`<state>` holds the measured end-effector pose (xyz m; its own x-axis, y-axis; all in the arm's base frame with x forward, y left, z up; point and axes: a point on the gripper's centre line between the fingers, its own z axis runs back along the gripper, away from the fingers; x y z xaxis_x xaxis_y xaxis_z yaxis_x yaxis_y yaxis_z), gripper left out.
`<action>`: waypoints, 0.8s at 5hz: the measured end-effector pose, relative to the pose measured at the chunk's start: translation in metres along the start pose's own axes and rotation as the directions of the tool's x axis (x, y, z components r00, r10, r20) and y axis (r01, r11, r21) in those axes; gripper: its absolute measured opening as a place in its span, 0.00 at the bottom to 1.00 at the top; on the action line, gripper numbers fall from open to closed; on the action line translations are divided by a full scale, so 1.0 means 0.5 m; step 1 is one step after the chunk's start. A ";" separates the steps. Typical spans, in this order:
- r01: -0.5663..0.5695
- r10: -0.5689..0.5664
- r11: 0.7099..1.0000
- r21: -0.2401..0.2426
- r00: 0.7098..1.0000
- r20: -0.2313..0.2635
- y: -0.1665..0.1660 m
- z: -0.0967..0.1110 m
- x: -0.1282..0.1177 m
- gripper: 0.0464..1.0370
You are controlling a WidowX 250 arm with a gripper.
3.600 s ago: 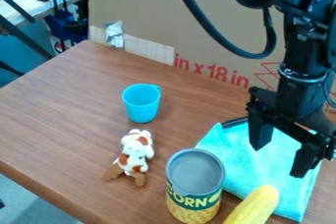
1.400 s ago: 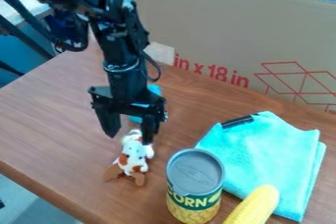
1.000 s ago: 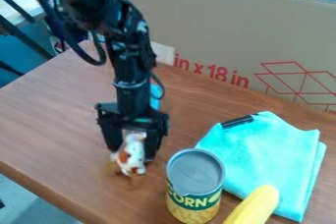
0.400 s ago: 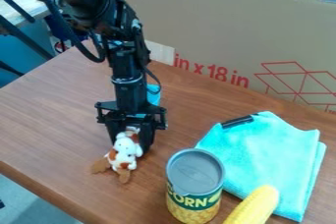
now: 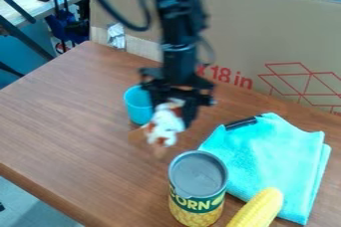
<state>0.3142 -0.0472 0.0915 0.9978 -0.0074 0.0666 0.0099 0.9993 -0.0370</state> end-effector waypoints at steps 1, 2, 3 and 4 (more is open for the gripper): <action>0.129 -0.131 0.991 0.033 0.990 0.057 -0.075 0.035 0.008 0.61; 0.256 -0.256 0.967 0.019 0.956 0.142 -0.151 0.060 0.024 0.61; 0.404 -0.398 0.915 0.009 0.898 0.187 -0.236 0.084 0.025 0.61; 0.531 -0.516 0.847 -0.006 0.826 0.229 -0.314 0.093 0.014 0.61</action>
<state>0.3163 -0.2026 0.1442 0.8035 -0.5131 0.3020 0.5386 0.8426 -0.0015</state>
